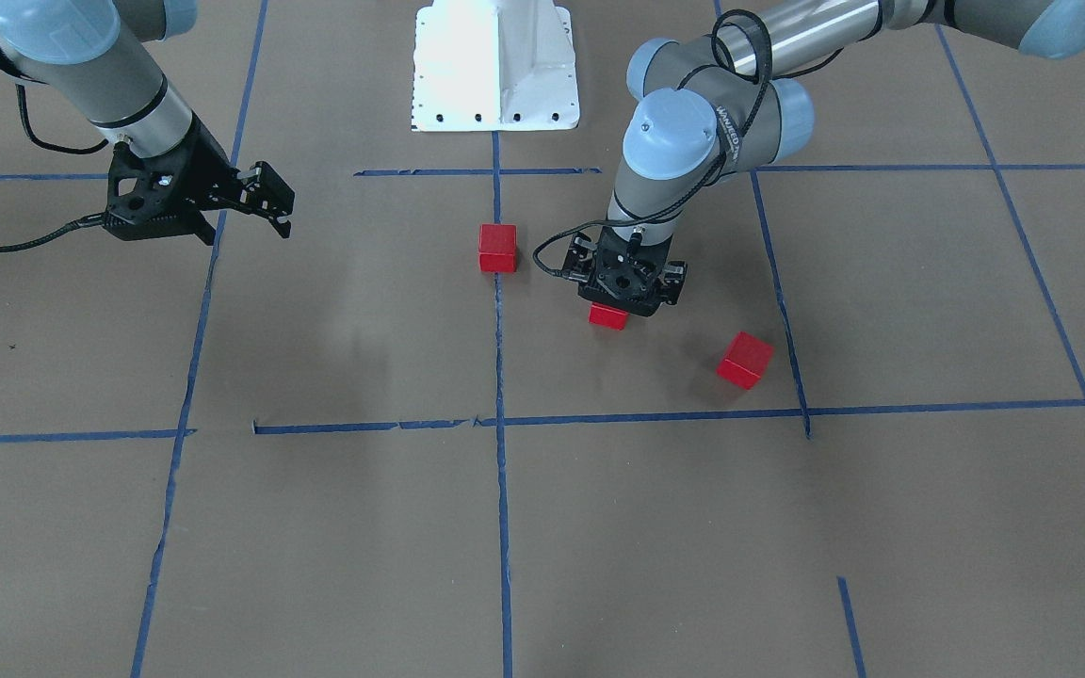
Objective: Form red blocks into L shape at center
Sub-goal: 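Grasp the red cube nearer the center with the left gripper, then place the held cube just beyond the center cube with the left gripper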
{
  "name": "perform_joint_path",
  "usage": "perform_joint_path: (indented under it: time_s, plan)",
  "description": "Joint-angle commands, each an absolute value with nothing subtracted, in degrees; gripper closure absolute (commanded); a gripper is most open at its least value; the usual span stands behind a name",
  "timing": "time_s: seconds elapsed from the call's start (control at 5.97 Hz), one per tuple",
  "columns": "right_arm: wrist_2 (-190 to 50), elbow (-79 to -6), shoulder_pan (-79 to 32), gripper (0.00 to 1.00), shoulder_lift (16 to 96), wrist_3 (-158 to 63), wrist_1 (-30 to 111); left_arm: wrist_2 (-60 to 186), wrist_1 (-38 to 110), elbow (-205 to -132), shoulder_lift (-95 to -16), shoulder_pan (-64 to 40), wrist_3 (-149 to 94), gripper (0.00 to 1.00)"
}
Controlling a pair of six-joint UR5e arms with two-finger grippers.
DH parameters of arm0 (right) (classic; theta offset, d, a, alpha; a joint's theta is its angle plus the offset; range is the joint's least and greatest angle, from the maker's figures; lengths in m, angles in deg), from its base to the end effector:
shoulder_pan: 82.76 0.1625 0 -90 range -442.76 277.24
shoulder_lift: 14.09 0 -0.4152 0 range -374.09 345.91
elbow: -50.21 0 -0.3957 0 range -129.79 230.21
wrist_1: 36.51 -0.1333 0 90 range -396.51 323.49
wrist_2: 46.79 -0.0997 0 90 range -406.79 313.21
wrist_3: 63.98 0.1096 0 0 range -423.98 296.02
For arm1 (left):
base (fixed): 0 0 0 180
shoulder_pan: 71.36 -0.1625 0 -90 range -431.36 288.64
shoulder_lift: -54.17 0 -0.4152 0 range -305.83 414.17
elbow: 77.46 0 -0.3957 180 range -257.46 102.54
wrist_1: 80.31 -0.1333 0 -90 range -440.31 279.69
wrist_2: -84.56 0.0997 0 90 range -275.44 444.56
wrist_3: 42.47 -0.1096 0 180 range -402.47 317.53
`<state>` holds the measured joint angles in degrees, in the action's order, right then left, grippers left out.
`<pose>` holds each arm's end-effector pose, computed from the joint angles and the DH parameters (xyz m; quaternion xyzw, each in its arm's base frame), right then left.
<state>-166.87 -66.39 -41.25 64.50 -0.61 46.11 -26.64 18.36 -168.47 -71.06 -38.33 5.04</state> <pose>-0.3460 -0.4109 0.3214 0.0104 -0.4428 0.0161 0.8964 0.5370 -0.4609 0.2697 0.0955 0.4009 0.1449 0.8995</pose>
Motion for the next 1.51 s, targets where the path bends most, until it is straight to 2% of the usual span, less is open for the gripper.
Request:
perform_joint_path:
  time_s: [0.0, 0.17, 0.34, 0.67, 1.01, 1.34]
  plan:
    - [-167.03, -66.51, -41.19, 0.0, 64.57, -0.61, 46.11, -24.97, 19.62, -166.67, -71.25, -38.4, 4.9, 0.47]
    - [-167.12, -66.6, -41.19, 0.0, 64.57, -0.61, 46.11, -24.43, 19.53, -166.67, -72.47, -38.4, 4.99, 0.94]
    - [-167.12, -66.51, -41.19, 0.0, 64.57, -0.61, 46.11, -24.34, 18.92, -166.75, -73.79, -38.4, 5.43, 1.0]
    - [-167.12, -66.6, -41.1, 0.0, 64.66, -0.61, 46.11, -20.49, 18.48, -163.18, -79.74, -40.41, 14.96, 1.0]
    - [-167.03, -66.6, -41.1, 0.0, 64.75, -0.53, 46.11, -18.9, 10.44, -161.92, -85.9, -43.66, 20.63, 1.0]
    - [-167.03, -66.6, -40.93, 0.0, 64.92, -0.52, 46.11, -14.08, 10.13, -161.22, -86.45, -47.62, 23.88, 1.0]
